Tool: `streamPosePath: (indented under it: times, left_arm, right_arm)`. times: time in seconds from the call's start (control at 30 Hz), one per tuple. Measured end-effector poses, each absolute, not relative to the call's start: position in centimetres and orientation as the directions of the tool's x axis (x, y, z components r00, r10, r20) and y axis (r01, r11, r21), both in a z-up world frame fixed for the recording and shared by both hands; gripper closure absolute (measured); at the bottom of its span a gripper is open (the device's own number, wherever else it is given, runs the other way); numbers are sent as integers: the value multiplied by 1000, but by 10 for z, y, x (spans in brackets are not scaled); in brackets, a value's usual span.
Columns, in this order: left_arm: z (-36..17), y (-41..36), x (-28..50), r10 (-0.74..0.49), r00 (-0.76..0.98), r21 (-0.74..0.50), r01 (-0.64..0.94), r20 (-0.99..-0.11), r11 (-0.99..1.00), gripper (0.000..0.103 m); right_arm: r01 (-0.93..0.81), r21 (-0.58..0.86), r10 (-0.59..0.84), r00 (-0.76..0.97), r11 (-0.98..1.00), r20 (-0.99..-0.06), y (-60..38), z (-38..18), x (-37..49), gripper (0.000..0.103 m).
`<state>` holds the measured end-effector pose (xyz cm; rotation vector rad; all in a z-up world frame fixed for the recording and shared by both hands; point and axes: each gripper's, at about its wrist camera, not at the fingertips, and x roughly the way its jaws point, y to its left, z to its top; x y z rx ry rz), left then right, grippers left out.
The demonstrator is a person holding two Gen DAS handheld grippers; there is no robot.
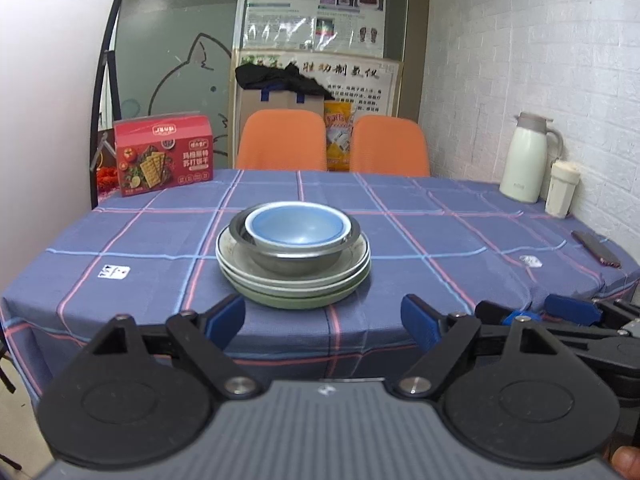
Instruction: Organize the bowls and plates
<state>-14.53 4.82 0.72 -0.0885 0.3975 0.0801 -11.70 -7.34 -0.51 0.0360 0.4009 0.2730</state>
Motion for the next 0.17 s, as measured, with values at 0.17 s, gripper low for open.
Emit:
streamPosePath:
  times: [0.17]
  left_arm:
    - [13, 49, -151, 59, 936, -76, -91, -347, 993, 20]
  right_arm:
    - [-258, 87, 271, 885, 962, -378, -71, -5, -119, 38]
